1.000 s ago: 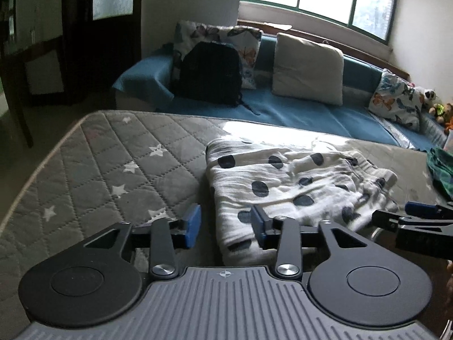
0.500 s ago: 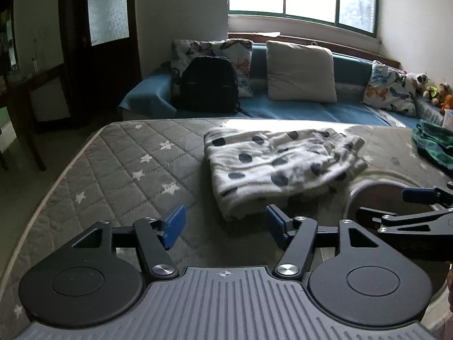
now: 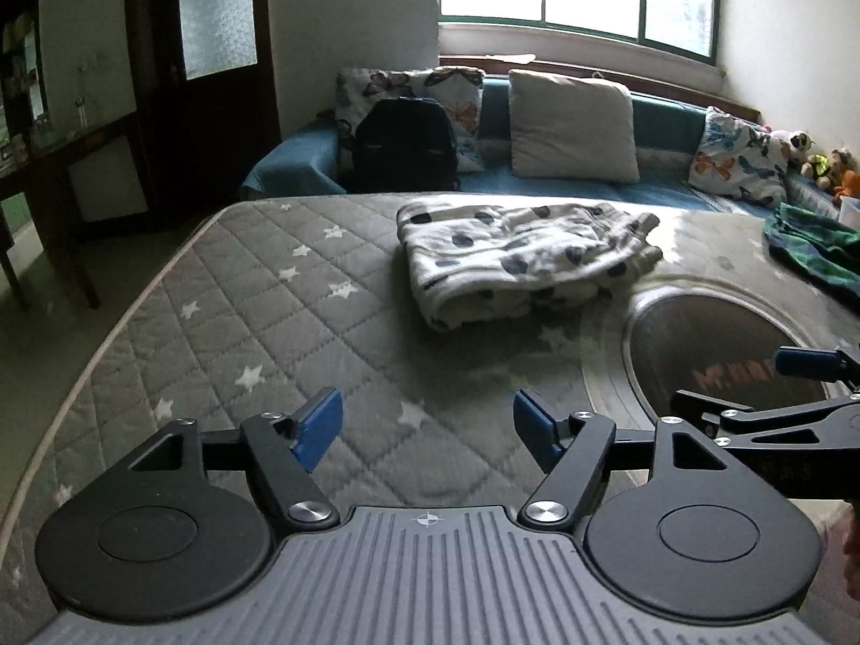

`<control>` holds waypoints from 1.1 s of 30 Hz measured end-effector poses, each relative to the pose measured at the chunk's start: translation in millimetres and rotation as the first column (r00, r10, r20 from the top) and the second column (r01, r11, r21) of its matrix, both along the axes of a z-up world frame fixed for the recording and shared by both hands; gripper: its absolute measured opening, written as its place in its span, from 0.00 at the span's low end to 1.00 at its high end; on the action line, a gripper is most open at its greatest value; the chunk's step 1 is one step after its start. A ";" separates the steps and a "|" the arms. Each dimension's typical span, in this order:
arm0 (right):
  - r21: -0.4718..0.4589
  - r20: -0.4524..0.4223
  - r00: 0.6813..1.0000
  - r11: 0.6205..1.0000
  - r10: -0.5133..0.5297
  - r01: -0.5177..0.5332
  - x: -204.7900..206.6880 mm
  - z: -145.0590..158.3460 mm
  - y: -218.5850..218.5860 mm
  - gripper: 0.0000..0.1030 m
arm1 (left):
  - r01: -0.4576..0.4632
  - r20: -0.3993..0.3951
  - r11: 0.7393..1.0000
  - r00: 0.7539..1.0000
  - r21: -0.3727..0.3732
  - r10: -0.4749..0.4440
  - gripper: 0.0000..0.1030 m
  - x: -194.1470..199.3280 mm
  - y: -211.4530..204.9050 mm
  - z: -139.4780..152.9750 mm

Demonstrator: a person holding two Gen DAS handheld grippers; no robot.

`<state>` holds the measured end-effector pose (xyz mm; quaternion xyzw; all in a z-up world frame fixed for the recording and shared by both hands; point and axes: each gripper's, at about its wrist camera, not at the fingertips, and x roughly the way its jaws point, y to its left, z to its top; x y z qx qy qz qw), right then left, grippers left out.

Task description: Fold clothes

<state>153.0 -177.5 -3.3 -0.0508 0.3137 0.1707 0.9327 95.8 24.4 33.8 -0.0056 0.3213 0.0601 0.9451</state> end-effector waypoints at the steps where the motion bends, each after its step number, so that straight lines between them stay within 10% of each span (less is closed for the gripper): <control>1: 0.002 0.000 1.000 1.000 0.000 0.000 -4.9 -0.4 -0.9 0.99 | 0.005 -0.001 1.000 1.000 -0.002 -0.005 0.70 -4.5 -1.5 -0.3; 33: -0.079 0.091 0.996 0.997 0.011 -0.004 -116.9 -7.2 6.0 1.00 | 0.013 0.005 0.999 1.000 0.040 -0.013 0.79 -110.7 -21.0 -8.8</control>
